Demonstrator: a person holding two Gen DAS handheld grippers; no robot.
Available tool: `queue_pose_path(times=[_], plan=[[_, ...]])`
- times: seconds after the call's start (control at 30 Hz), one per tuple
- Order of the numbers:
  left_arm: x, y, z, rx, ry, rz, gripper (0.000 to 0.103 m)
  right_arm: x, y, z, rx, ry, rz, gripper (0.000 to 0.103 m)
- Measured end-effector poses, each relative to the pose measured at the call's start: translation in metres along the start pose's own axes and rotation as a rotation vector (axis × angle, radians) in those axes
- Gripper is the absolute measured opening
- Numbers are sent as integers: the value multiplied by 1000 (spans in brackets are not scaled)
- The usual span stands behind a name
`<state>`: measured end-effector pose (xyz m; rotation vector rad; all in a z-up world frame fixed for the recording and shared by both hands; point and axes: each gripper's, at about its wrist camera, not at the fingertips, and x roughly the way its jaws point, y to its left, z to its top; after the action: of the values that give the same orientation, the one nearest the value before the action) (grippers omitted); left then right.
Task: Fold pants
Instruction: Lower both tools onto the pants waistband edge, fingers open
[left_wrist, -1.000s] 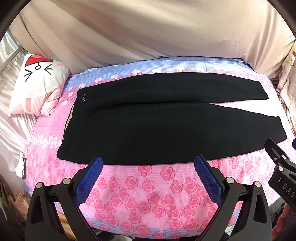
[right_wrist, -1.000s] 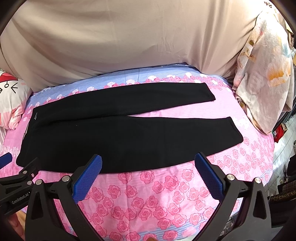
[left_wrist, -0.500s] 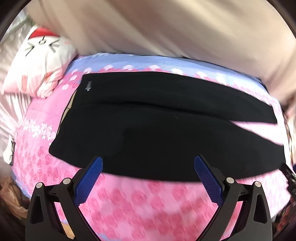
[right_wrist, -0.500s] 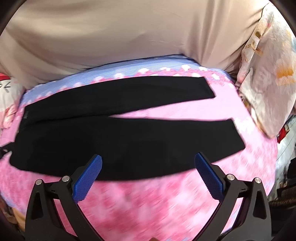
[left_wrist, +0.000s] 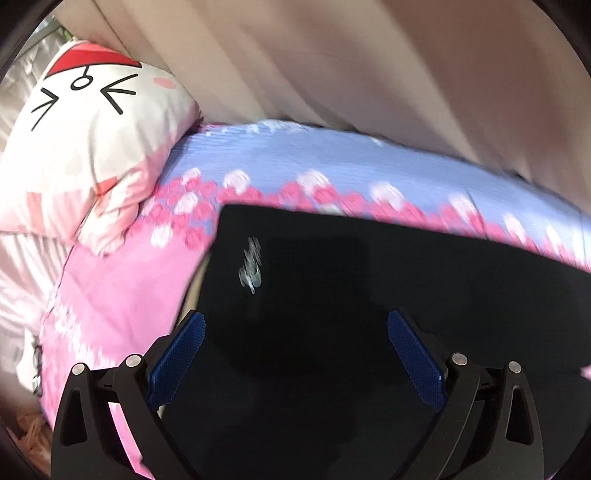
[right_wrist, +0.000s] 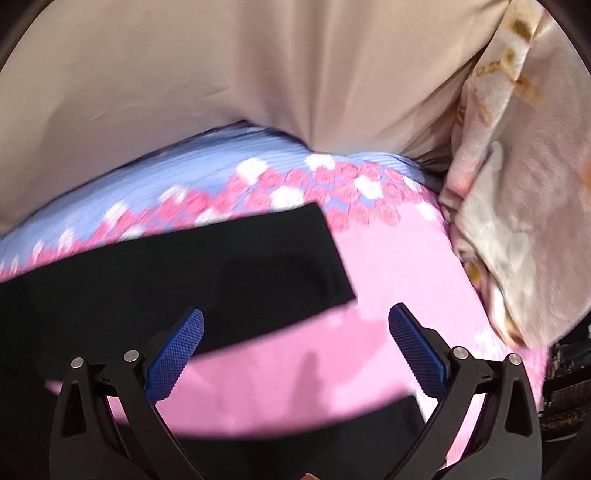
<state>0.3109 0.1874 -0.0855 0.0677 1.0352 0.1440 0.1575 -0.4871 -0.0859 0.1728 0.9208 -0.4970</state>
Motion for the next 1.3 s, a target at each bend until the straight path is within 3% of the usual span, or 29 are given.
queue_pose_path(times=[0.23,0.4,0.53,0.67,0.87,1.1,1.3], plan=[[45,30,41,18,-18,37,98,42,-12,38,-39,-4,59,98],[63,45,51,-20,-48,-44,96,71,-11,56,-105,33,75,98],[81,54,54,-46,-23,-58,96,91,-7,65,-157,58,49,98],[101,57,57,-13,54,-16,98,105,-4,71,-174,65,60,98],[120,58,53,43,88,-59,98,129,-7,70,-127,103,92,98],[139,67,65,17,100,-160,98,141,-22,59,-33,97,182,98],[146,71,69,60,72,-236,98,144,-32,54,-20,75,180,98]])
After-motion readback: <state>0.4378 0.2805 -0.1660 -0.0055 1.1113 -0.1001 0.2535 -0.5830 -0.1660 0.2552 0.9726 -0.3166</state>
